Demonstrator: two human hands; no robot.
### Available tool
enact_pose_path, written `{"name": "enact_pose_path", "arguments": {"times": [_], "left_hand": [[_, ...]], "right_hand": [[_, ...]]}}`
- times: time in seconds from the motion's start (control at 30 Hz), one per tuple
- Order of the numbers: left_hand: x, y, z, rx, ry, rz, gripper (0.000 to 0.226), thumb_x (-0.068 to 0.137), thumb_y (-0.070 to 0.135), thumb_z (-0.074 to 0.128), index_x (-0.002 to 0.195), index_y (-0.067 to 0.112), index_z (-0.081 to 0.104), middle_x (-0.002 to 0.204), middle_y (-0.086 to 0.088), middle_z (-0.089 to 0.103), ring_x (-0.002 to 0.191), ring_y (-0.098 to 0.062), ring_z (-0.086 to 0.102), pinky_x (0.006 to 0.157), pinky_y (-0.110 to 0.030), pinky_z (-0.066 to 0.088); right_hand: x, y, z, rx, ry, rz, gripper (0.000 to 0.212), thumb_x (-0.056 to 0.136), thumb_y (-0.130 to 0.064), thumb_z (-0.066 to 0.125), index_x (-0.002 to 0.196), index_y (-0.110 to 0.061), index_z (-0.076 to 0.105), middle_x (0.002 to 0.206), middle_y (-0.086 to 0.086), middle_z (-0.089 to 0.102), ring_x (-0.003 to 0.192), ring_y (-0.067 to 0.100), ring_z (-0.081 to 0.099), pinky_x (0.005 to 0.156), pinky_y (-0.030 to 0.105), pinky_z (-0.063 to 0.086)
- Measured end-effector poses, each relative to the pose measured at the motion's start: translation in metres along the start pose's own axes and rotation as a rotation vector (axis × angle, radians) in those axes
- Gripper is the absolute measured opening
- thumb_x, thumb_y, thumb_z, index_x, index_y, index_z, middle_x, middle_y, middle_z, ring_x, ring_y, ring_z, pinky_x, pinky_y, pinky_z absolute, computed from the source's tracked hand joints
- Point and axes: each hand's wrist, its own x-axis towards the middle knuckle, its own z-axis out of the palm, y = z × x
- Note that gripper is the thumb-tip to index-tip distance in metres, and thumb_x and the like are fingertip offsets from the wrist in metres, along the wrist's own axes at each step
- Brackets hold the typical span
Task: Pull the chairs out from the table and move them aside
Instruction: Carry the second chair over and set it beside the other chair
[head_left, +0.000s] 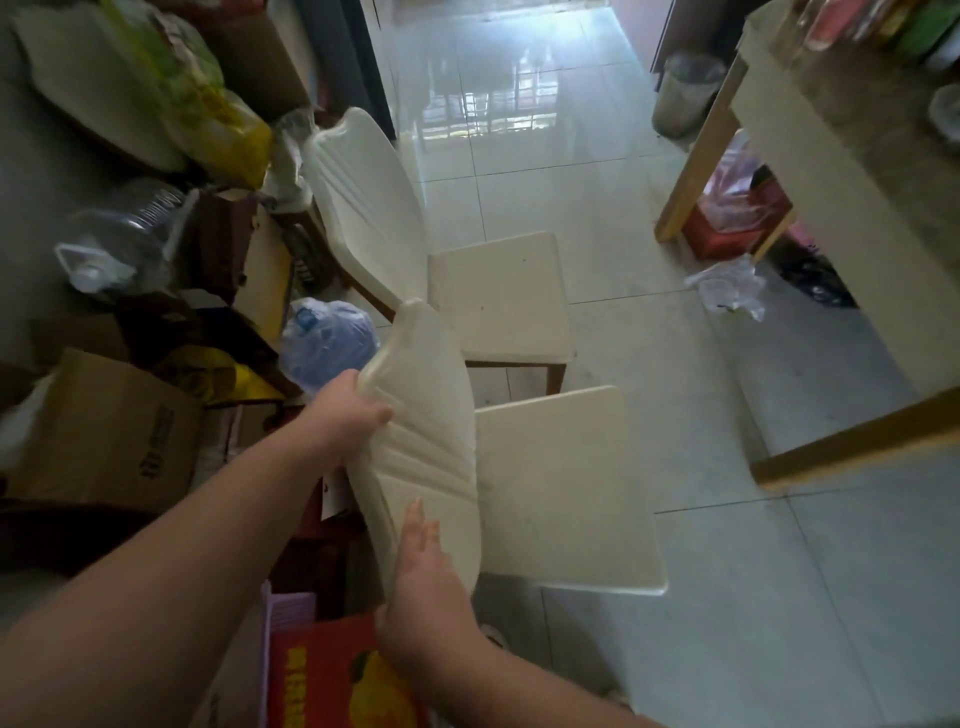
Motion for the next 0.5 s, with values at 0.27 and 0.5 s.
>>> {"name": "enact_pose_path", "arguments": {"times": [0.27,0.5], "left_hand": [[0.016,-0.044,-0.034,0.030,0.009,-0.019,0.038,0.085,0.012,0.077,0.119,0.015,0.062,0.091,0.004,0.063,0.082,-0.016,0.064,0.067,-0.030,0.053],[0.015,-0.069,-0.072,0.075,0.041,-0.092,0.046,0.085,0.013,0.079,0.126,0.002,0.062,0.119,-0.022,0.069,0.110,-0.040,0.066,0.095,-0.053,0.055]], "right_hand": [[0.025,-0.033,0.035,-0.025,-0.134,0.050,0.113,0.087,-0.032,0.062,0.153,-0.021,-0.029,0.170,0.014,-0.012,0.154,0.041,0.006,0.122,0.052,0.019],[0.033,-0.068,0.061,-0.059,-0.176,0.023,0.111,0.090,-0.030,0.063,0.154,-0.018,-0.026,0.169,0.017,-0.012,0.152,0.045,0.011,0.119,0.054,0.025]]}}
